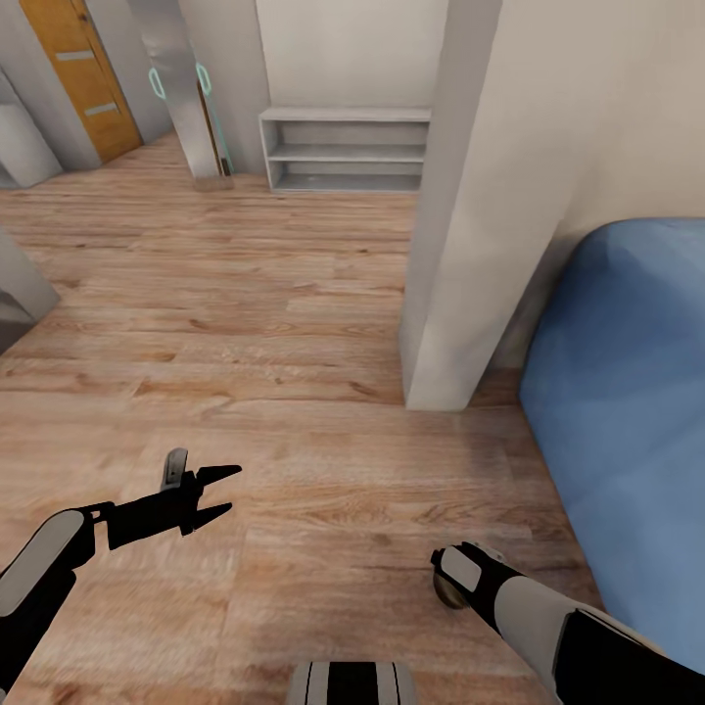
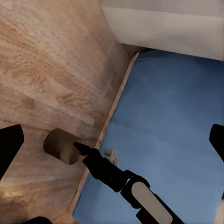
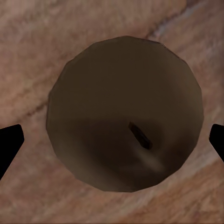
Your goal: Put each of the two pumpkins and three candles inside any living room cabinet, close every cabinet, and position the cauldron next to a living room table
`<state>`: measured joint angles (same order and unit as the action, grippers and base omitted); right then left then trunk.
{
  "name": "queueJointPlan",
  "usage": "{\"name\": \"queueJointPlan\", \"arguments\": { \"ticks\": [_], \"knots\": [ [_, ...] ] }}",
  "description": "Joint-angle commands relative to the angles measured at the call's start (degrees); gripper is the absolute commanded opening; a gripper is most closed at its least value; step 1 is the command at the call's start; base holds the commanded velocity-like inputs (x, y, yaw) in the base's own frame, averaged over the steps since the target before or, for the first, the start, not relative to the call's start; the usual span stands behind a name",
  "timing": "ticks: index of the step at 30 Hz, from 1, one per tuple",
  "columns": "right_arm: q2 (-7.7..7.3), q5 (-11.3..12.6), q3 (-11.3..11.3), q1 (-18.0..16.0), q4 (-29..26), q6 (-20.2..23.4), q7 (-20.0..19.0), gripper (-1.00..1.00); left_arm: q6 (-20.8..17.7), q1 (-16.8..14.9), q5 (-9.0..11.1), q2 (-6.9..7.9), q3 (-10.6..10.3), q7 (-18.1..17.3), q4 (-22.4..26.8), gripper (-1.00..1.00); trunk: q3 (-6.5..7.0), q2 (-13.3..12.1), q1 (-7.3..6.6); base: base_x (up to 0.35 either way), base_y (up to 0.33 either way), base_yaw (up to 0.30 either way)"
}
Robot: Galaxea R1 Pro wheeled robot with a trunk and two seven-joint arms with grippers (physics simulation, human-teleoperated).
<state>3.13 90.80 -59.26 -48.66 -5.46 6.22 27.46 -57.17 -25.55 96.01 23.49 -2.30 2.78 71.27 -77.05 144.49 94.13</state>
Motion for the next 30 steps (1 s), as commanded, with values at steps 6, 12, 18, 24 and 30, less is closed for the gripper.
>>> {"name": "queueJointPlan", "arguments": {
  "ticks": [6,12,18,24,30],
  "knots": [
    [0.03,0.0,-0.33,-0.04,-0.08,0.45,0.31,1.0,-0.05,-0.03,0.41,0.05,-0.07,0.29,0.01,1.0,-0.04,0.02,0.0,0.017,0.0,0.0],
    [0.03,0.0,-0.33,-0.04,-0.08,0.46,0.31,1.0,-0.06,-0.03,0.41,0.06,-0.07,0.29,0.01,1.0,-0.04,0.02,0.0,0.126,-0.014,0.0],
    [0.03,0.0,-0.33,-0.04,-0.08,0.46,0.31,1.0,-0.06,-0.03,0.41,0.05,-0.07,0.29,0.01,1.0,-0.04,0.02,0.0,0.04,-0.006,0.0],
    [0.03,0.0,-0.33,-0.04,-0.08,0.46,0.31,1.0,-0.06,-0.03,0.41,0.01,-0.1,0.29,0.02,1.0,-0.04,0.02,0.0,0.003,-0.095,0.0],
    [0.03,0.0,-0.33,-0.04,-0.08,0.46,0.31,1.0,-0.06,-0.03,0.41,-0.02,-0.14,0.29,0.01,1.0,-0.04,0.02,0.0,0.0,-0.022,0.0]
  ]
}}
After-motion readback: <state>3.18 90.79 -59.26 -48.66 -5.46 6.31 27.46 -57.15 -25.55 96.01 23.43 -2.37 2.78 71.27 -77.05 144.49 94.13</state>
